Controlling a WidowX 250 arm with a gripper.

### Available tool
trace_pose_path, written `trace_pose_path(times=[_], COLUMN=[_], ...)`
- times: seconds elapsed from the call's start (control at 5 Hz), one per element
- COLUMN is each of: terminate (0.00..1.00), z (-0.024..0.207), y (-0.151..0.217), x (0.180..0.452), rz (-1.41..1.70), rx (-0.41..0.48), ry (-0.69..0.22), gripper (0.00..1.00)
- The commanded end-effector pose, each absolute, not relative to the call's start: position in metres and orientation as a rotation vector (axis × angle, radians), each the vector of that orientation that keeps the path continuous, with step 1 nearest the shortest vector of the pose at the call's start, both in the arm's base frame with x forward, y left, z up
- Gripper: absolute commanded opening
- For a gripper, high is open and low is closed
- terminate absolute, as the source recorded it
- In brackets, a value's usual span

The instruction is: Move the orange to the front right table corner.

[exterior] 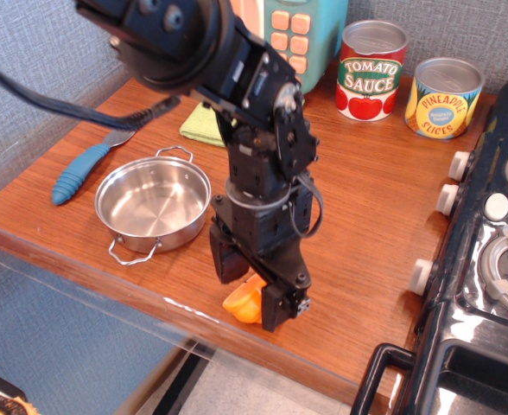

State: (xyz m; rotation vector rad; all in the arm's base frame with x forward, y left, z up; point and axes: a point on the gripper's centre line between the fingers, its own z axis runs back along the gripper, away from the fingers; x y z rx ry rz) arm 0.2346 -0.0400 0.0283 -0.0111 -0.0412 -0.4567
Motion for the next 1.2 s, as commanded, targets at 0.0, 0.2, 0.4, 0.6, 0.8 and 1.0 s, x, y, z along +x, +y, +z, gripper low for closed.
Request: trace_pose_path(times=[0.0, 0.2, 0.4, 0.6, 0.8, 1.0], terminate=[0.0, 0.0, 0.0, 0.0, 0.0, 0.0], z=[0.114, 0.133, 0.125, 0.122, 0.12, 0.12], y=[-0.031, -0.005, 0.014, 0.02, 0.024, 0.024], x=[0.234, 0.24, 0.246, 0.248, 0.248, 0.248], rz=[-0.437, -0.294, -0.22, -0.184, -0.155, -0.155], rx=[-0.076, -0.037, 0.002, 0.023, 0.034, 0.034], ry=[-0.233, -0.256, -0.224, -0.198, -0.178, -0.178], gripper=[1.0, 1.0, 1.0, 1.0, 1.0, 1.0])
